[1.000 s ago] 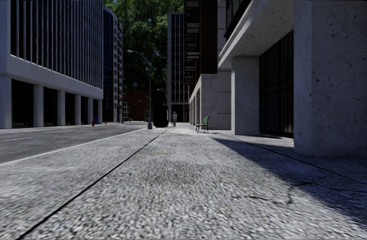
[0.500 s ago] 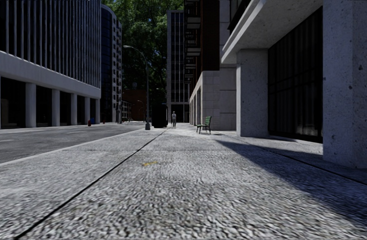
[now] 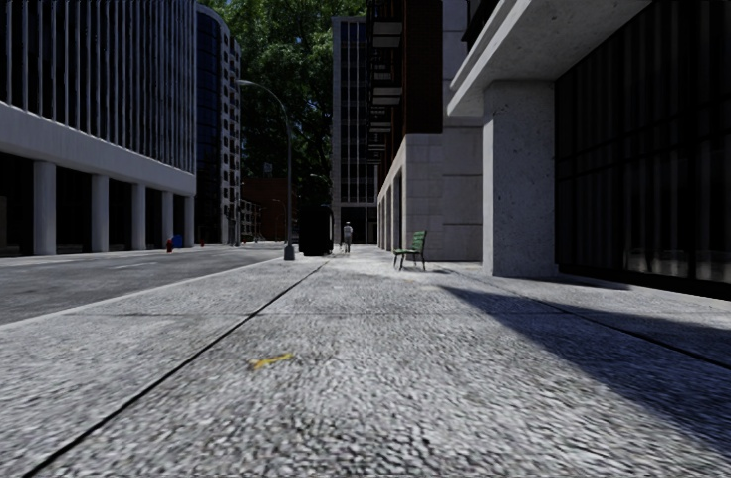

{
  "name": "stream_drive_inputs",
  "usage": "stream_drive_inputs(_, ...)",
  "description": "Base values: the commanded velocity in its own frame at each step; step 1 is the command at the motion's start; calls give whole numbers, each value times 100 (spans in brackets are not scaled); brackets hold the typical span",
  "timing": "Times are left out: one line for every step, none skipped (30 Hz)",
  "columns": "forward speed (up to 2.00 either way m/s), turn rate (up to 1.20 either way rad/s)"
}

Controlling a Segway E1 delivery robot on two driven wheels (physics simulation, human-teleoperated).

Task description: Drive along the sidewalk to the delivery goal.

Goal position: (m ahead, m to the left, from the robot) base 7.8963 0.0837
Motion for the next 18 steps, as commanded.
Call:
stream_drive_inputs(200,0)
stream_drive_inputs(200,0)
stream_drive_inputs(200,0)
stream_drive_inputs(200,0)
stream_drive_inputs(200,0)
stream_drive_inputs(200,0)
stream_drive_inputs(200,0)
stream_drive_inputs(200,0)
stream_drive_inputs(200,0)
stream_drive_inputs(200,0)
stream_drive_inputs(200,0)
stream_drive_inputs(200,0)
stream_drive_inputs(200,0)
stream_drive_inputs(200,0)
stream_drive_inputs(200,0)
stream_drive_inputs(200,0)
stream_drive_inputs(200,0)
stream_drive_inputs(200,0)
